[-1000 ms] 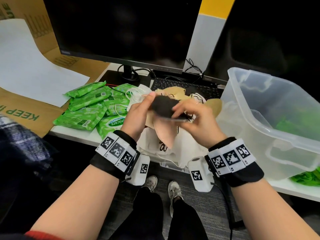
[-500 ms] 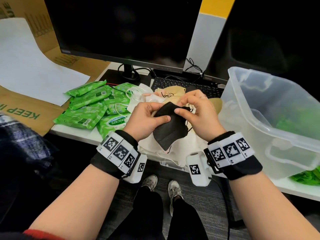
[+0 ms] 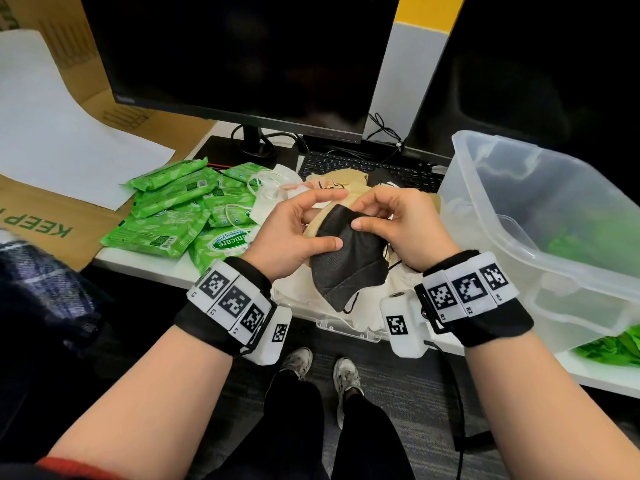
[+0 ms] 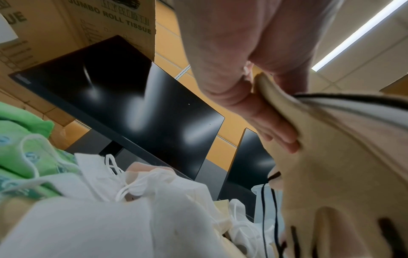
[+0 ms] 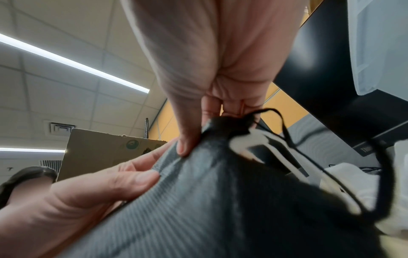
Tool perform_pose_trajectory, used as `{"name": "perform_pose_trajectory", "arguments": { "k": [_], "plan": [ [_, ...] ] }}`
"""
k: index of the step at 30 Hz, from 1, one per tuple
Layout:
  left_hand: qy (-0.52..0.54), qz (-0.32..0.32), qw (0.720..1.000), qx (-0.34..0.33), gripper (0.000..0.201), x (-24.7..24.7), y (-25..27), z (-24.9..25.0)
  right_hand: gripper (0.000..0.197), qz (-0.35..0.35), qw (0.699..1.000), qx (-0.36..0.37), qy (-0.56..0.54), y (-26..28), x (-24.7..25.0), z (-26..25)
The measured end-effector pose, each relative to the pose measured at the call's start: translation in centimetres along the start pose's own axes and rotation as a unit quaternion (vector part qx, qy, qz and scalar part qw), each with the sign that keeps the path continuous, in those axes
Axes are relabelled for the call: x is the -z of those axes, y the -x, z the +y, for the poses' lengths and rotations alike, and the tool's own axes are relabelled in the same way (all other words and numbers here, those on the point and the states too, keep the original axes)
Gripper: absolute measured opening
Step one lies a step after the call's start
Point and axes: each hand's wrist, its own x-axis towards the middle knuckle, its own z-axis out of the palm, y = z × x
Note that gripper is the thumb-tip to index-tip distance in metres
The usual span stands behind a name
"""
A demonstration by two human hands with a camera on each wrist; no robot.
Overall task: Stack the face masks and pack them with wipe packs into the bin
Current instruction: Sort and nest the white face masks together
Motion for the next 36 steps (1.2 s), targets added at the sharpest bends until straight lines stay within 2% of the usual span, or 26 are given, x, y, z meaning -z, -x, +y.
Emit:
{"name": "perform_pose_trajectory", "arguments": {
  "k": [3,8,10,13,15,17,19,20,22,24,25,27,29,31,33,36],
  "plan": [
    [-0.008,0.004,1.000,-0.001,0.057,0.1,-0.1,-0.1,0.022,0.004,1.000,0.004,0.024,0.0,-0.2,-0.1],
    [-0.019,0.022,0.999,0.017,0.050,0.1,-0.1,-0.6,0.034,-0.032,0.994,0.006,0.108,0.0,-0.3,-0.4],
    [-0.036,0.029,0.999,0.022,0.043,-0.1,0.1,-0.4,0.043,-0.030,0.995,0.010,0.099,0.1,-0.4,-0.4],
    [-0.016,0.045,0.997,0.064,0.035,-0.3,0.0,-0.2,0.042,-0.024,0.996,0.006,0.091,0.3,-0.5,0.1],
    [0.001,0.071,0.993,0.092,0.024,-0.1,-0.3,-0.4,0.042,0.017,0.996,-0.017,0.081,0.3,0.3,0.5],
    [0.009,0.109,0.989,0.101,0.026,0.5,-0.5,-0.7,0.039,0.121,0.991,-0.037,0.050,0.4,1.7,0.7],
    [0.027,0.133,0.985,0.103,0.030,0.9,-0.8,-1.0,0.038,0.232,0.972,-0.025,0.023,0.6,3.0,0.4],
    [0.035,0.134,0.985,0.106,0.033,1.0,-0.8,-1.0,0.036,0.256,0.967,-0.009,0.010,0.7,3.0,-0.1],
    [0.049,0.131,0.983,0.122,0.042,0.7,-0.9,-0.9,0.031,0.239,0.971,0.021,-0.004,0.7,2.0,-0.6],
    [0.075,0.121,0.982,0.126,0.050,0.3,-1.1,-0.8,0.024,0.168,0.985,0.030,0.030,0.9,0.1,-0.7],
    [0.086,0.114,0.983,0.117,0.047,0.1,-1.1,-0.8,0.020,0.117,0.992,0.025,0.046,1.1,-0.8,-0.7],
    [0.075,0.111,0.987,0.089,0.024,-0.2,-1.0,-0.7,0.009,0.027,0.998,-0.001,0.053,1.4,-2.1,-0.7],
    [0.024,0.114,0.991,0.071,0.005,-0.1,-0.8,-0.8,0.006,-0.015,1.000,-0.018,0.015,1.6,-2.5,-0.7],
    [-0.024,0.112,0.992,0.060,0.023,0.3,-0.8,-1.2,0.016,-0.013,0.999,-0.021,-0.041,1.6,-2.0,-0.4],
    [-0.041,0.101,0.993,0.052,0.038,0.6,-0.7,-1.3,0.023,0.024,0.999,-0.019,-0.030,1.4,-1.4,0.0],
    [-0.057,0.074,0.995,0.037,0.045,0.3,-0.7,-1.0,0.046,0.044,0.998,-0.033,0.000,1.2,-0.5,0.4]
  ]
}}
